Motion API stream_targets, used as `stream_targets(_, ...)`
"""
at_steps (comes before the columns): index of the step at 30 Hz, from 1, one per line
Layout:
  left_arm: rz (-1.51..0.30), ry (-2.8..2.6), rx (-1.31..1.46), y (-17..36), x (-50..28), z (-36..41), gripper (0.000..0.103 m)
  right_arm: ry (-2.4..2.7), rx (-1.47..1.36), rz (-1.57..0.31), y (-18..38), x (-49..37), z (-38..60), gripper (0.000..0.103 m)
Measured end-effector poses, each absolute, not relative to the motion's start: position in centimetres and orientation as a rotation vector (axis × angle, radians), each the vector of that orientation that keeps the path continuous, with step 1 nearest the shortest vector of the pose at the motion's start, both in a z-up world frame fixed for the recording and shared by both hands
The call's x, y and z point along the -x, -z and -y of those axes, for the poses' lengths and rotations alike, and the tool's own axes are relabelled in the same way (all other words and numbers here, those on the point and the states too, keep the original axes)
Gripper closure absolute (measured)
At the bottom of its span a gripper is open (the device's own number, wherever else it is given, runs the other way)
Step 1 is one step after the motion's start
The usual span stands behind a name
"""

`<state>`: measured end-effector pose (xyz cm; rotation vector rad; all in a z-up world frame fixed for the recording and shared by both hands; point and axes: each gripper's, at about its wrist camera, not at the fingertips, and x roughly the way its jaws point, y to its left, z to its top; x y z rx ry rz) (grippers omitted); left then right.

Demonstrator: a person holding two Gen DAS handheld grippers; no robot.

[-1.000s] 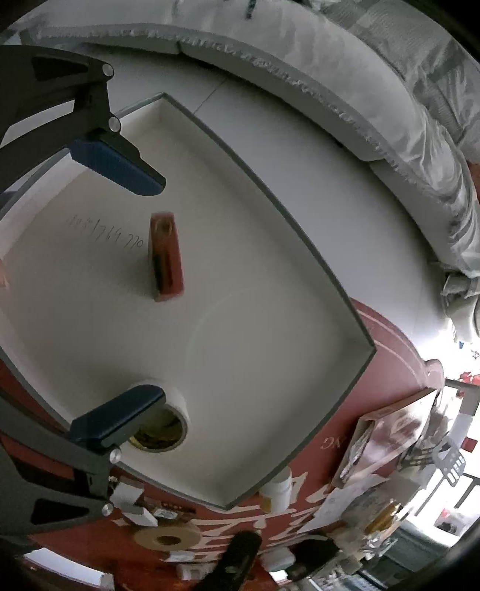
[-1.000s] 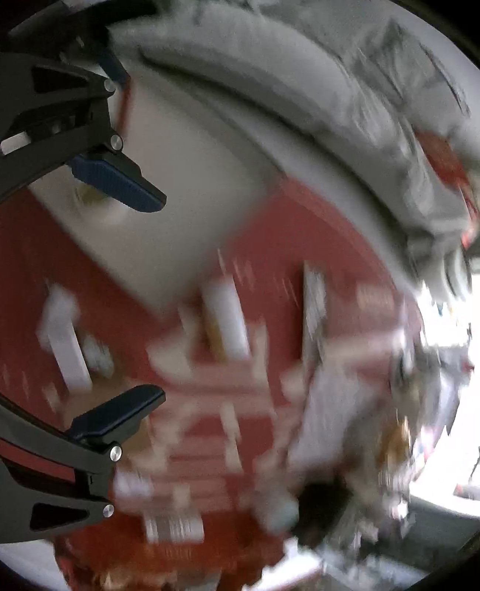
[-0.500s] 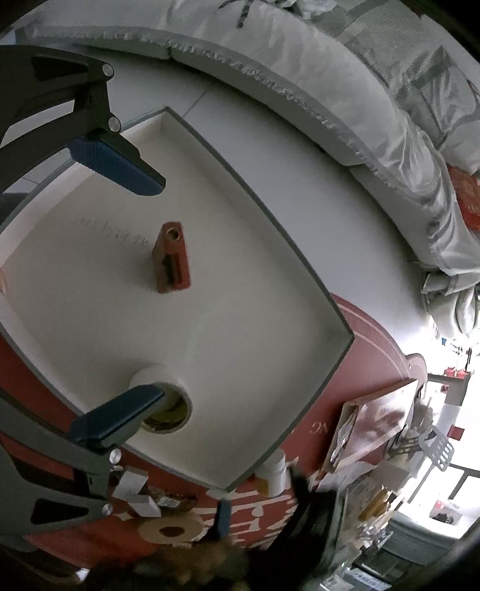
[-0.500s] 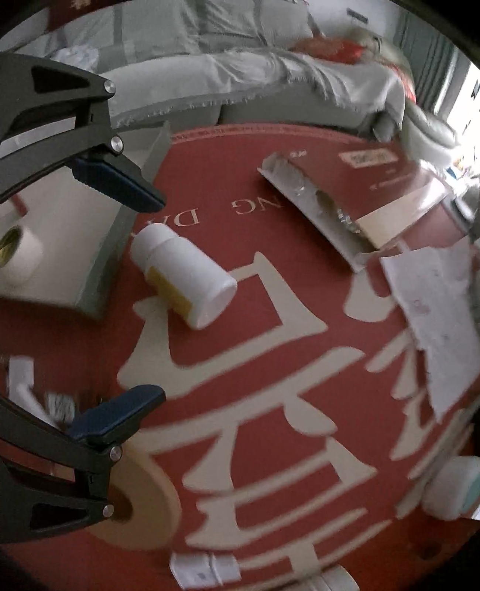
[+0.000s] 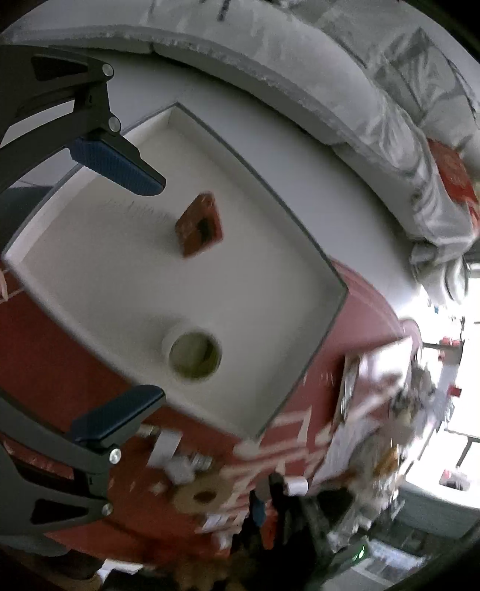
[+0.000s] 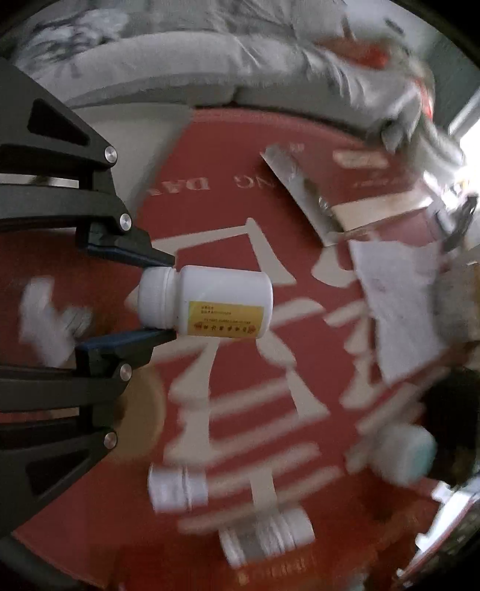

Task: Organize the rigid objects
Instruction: 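Grasp white yellow-labelled pill bottle with right tool while left approaches hose clamp, then grasp metal hose clamp with left tool while right tool holds bottle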

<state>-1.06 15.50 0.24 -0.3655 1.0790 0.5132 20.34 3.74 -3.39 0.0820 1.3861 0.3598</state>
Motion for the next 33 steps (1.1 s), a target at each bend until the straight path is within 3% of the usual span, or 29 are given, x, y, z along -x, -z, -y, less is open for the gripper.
stream_targets(6,-1.123,-0.228,0.271,-1.1,0.5,-6.7,0.001,-0.335,-0.102,-1.399,2.2,-13.9,8.4,0.07)
stream_targets(13,-1.192,0.108,-0.065,1.7,-0.2,9.0,0.001,-0.207,0.006,-1.427,5.1,-6.2,20.0,0.07)
stream_targets(18,-1.211,0.165,-0.194,4.7,-0.4,15.0,0.001,-0.168,-0.021,-1.425,5.6,-4.0,24.7,0.07)
stream_targets(25,-1.293,0.011,-0.046,7.7,-1.9,11.1,0.001,-0.236,-0.015,-1.426,6.8,-3.6,24.3,0.07)
stream_targets(33,-1.299,-0.135,0.105,8.5,-1.5,6.4,0.0,-0.316,0.2,-1.385,8.0,-4.0,18.1,0.069)
